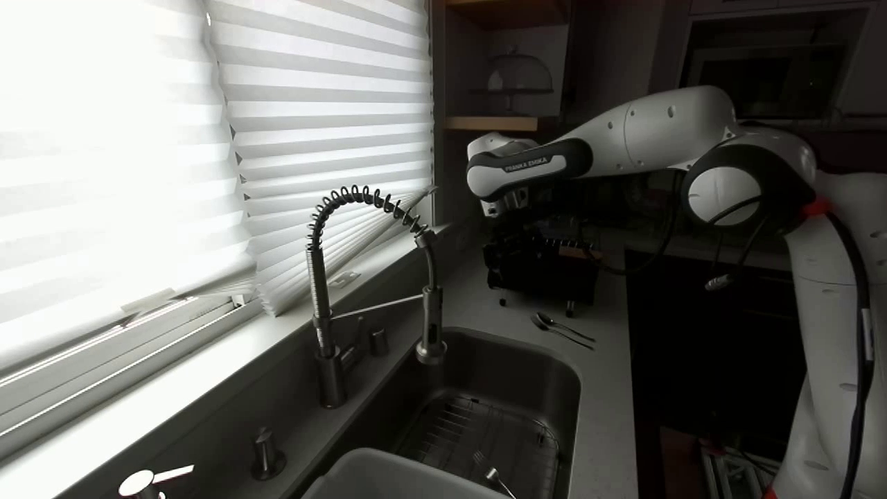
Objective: Remove the spoons from the rack and put them on the side of the rack
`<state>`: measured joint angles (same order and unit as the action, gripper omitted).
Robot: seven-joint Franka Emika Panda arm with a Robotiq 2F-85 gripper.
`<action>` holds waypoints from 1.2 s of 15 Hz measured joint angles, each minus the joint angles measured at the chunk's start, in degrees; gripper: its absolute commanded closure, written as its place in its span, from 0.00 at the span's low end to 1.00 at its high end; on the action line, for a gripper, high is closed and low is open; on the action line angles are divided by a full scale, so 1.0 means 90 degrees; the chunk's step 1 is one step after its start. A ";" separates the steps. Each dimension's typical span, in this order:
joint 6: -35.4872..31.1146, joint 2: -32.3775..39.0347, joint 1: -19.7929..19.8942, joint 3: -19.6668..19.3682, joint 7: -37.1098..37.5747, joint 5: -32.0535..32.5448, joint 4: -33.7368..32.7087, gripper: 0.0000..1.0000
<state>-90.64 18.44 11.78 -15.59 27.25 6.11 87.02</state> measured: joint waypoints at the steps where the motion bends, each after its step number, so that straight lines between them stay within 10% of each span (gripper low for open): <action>1: -0.0001 -0.0182 0.0027 -0.0003 -0.0177 0.0001 0.0094 0.00; 18: -0.0055 -0.1869 0.0367 -0.0034 -0.2532 0.0204 0.1431 0.00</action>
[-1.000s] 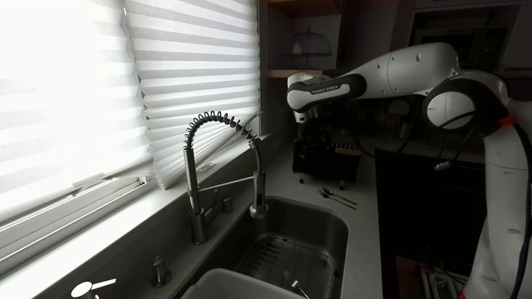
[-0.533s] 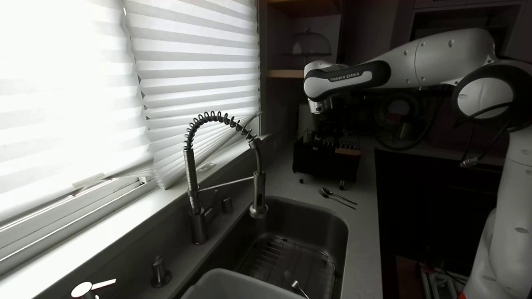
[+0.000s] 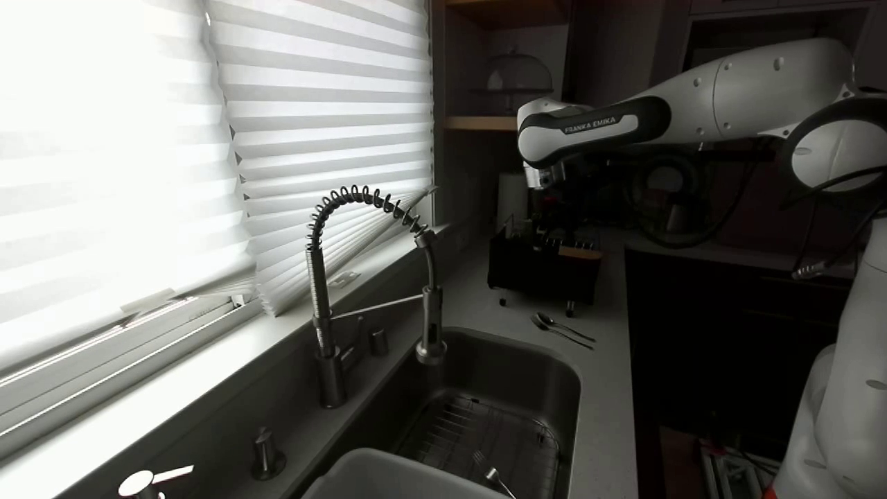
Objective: Remove the spoons from the rack and put them on the side of the rack
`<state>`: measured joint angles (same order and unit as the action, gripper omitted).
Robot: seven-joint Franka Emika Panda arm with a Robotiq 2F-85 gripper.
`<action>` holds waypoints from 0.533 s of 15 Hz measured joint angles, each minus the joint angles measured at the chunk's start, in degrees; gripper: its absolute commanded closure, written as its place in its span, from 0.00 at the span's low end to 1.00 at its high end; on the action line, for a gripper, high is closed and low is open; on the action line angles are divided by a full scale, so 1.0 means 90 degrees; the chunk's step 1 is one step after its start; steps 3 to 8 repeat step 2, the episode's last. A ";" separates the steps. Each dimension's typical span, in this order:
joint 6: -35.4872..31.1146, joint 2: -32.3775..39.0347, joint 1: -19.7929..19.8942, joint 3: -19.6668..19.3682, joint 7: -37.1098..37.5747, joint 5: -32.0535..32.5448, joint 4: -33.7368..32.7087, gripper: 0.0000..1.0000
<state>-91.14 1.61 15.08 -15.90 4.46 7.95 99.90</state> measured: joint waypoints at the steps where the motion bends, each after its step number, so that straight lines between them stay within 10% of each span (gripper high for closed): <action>1: -0.0004 -0.0007 0.0001 0.0000 -0.0008 0.0002 0.0009 0.00; 8: -0.0011 -0.0011 0.0001 0.0000 -0.0011 0.0003 0.0019 0.00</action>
